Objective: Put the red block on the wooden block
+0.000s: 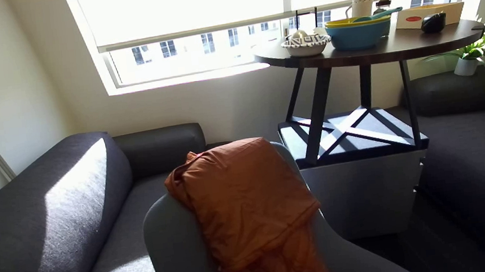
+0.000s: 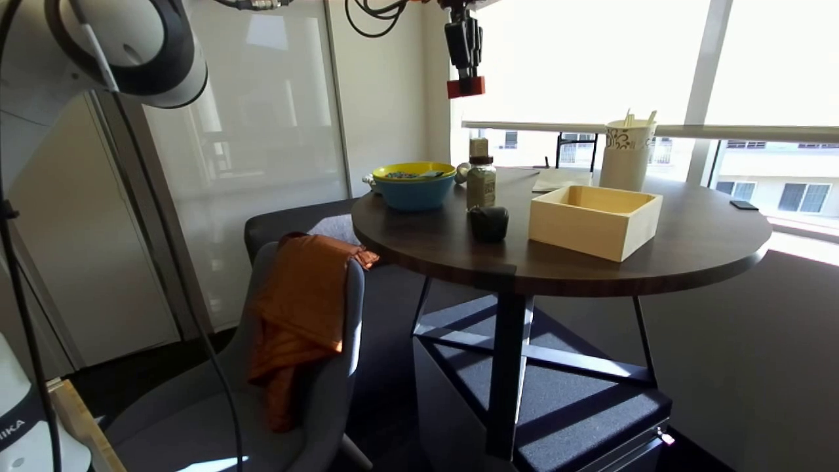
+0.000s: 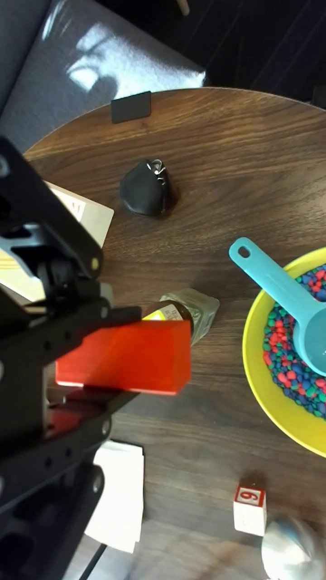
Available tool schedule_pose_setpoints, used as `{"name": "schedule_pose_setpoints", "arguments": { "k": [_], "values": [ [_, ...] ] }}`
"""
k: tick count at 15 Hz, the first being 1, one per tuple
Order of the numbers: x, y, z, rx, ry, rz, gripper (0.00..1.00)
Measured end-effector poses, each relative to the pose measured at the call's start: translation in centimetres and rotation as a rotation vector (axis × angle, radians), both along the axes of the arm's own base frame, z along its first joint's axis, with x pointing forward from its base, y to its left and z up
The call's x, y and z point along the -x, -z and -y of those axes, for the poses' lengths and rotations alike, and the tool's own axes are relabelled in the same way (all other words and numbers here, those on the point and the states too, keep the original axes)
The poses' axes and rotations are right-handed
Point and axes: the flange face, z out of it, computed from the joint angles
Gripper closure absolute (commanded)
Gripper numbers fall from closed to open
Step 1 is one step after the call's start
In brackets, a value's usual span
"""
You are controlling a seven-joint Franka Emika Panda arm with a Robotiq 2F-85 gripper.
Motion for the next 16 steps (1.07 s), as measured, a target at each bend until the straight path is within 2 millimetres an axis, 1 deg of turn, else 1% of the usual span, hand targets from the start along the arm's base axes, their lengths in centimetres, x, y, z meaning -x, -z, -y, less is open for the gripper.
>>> {"name": "schedule_pose_setpoints", "arguments": {
  "k": [4,8,13,16],
  "values": [
    [-0.2,0.4,0.1,0.010,0.022,-0.008,0.92],
    [-1.6,2.1,-0.5,0.008,0.019,-0.011,0.92],
    [-2.1,4.0,0.1,0.001,0.036,-0.035,0.92],
    [-2.3,4.7,0.4,-0.003,0.045,-0.045,0.92]
  ]
}}
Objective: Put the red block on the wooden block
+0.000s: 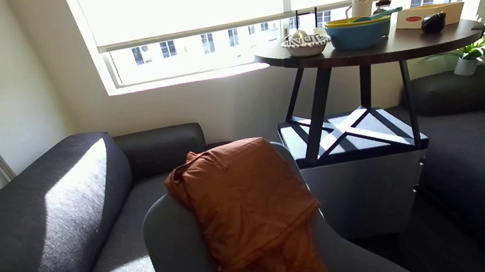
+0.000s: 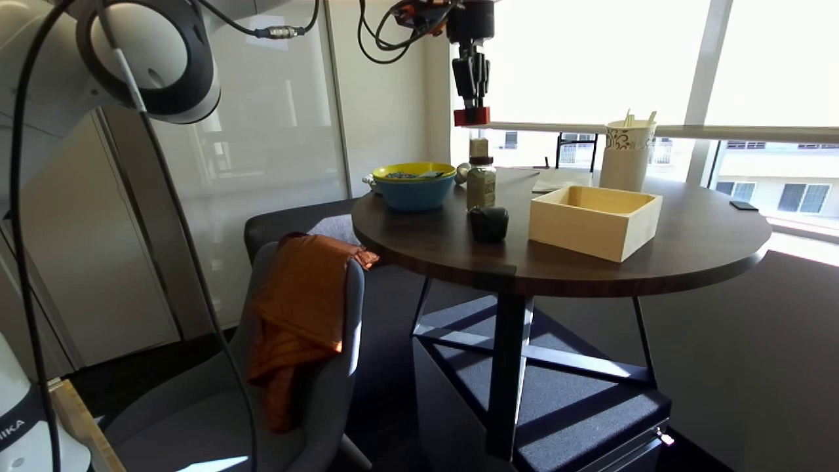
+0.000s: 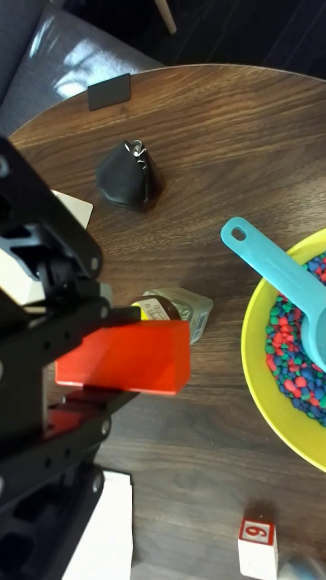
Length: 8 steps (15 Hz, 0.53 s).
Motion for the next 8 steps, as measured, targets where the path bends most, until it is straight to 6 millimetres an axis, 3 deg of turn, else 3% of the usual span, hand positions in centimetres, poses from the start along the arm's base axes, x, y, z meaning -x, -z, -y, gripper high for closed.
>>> {"name": "schedule_pose_setpoints", "arguments": {
  "k": [8],
  "values": [
    [-0.4,1.7,0.6,-0.008,0.030,-0.022,0.92]
  ]
}}
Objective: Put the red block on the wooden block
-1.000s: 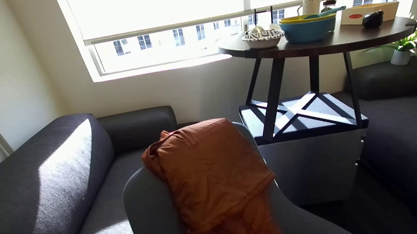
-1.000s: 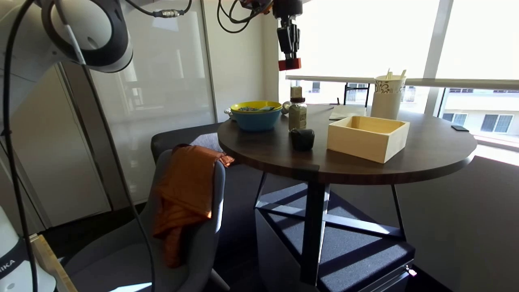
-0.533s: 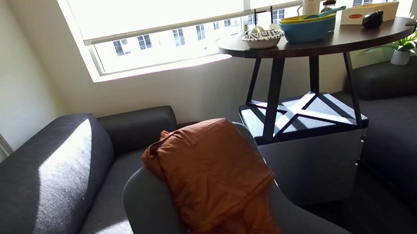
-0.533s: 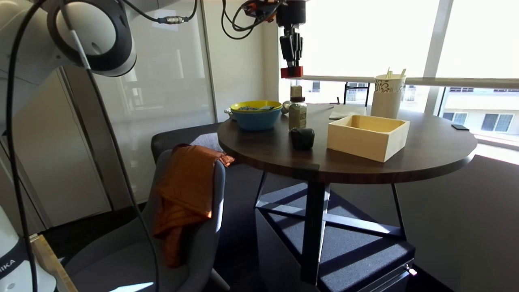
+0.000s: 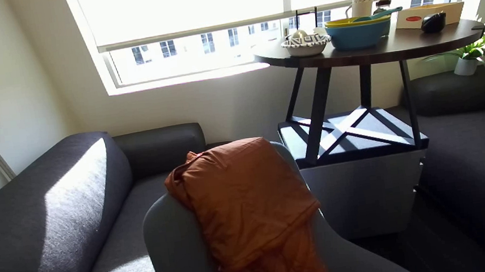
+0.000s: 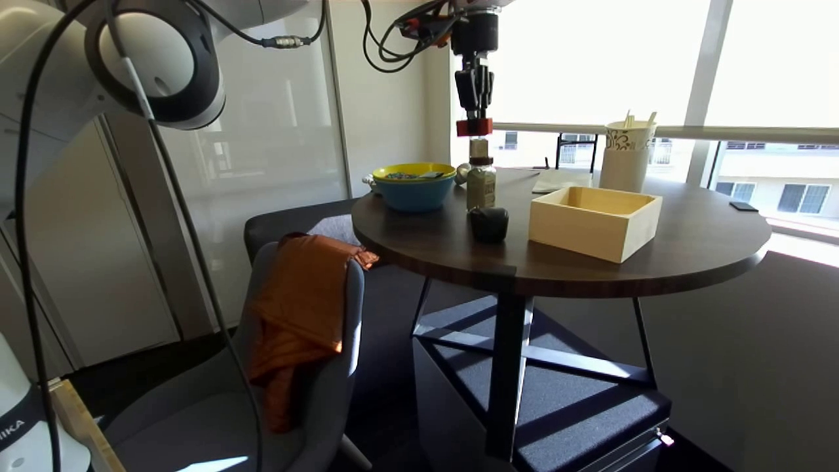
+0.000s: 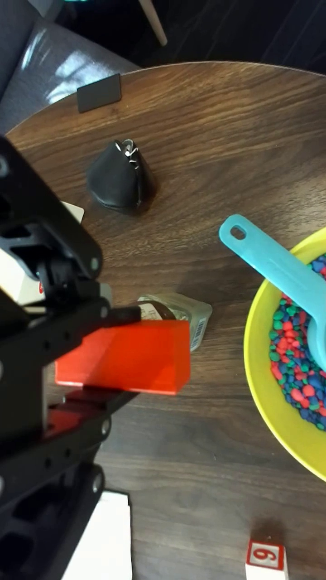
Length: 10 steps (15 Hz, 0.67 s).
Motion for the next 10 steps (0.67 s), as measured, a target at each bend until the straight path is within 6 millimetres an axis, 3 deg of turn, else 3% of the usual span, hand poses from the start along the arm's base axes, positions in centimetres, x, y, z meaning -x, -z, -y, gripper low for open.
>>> {"name": "schedule_pose_setpoints", "arguments": {
  "k": [10],
  "values": [
    [0.17,0.34,0.63,-0.002,0.017,-0.004,0.92]
  ]
}}
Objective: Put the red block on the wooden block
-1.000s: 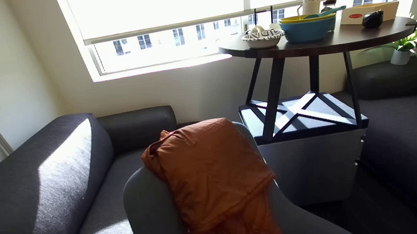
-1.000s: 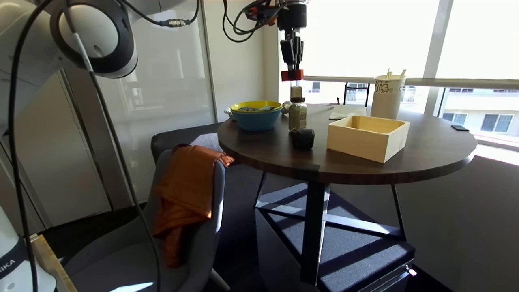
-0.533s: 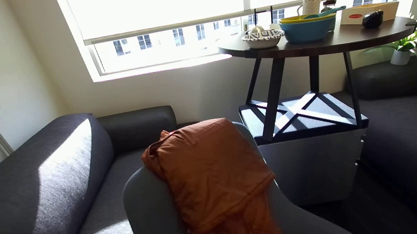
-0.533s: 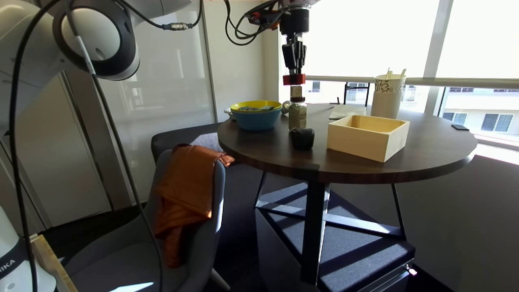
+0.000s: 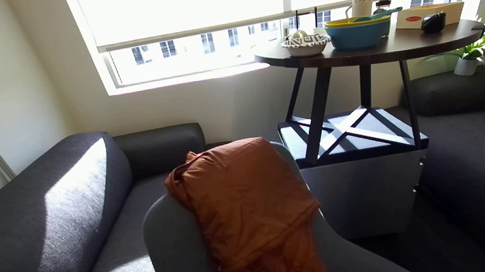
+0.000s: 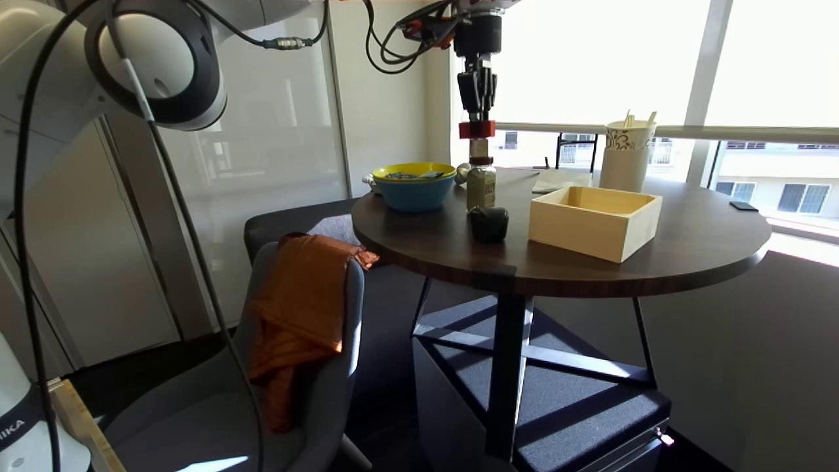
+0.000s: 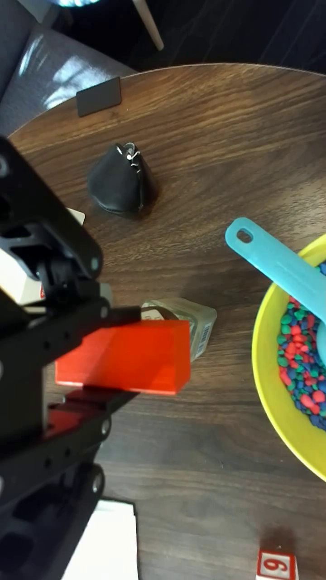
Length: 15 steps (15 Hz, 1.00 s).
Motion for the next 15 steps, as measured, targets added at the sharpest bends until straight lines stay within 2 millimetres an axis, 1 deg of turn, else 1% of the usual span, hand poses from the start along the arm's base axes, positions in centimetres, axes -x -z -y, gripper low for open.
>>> {"name": "schedule_pose_setpoints", "arguments": {
  "k": [3,4,5,6,9,11,12,15],
  "values": [
    [0.00,0.00,-0.01,0.000,0.001,0.000,0.91],
    [-0.01,0.00,-0.02,-0.001,0.001,0.000,0.42],
    [-0.01,0.00,-0.03,-0.001,0.002,0.001,0.41],
    [-0.02,0.00,-0.03,-0.001,0.003,0.001,0.36],
    [-0.04,0.00,-0.08,-0.001,0.004,0.001,0.13],
    [-0.04,0.00,-0.08,-0.002,0.005,0.001,0.02],
    [-0.04,0.00,-0.09,-0.002,0.006,0.001,0.00],
    [-0.04,-0.07,-0.10,-0.001,0.012,0.004,0.00]
  ]
}}
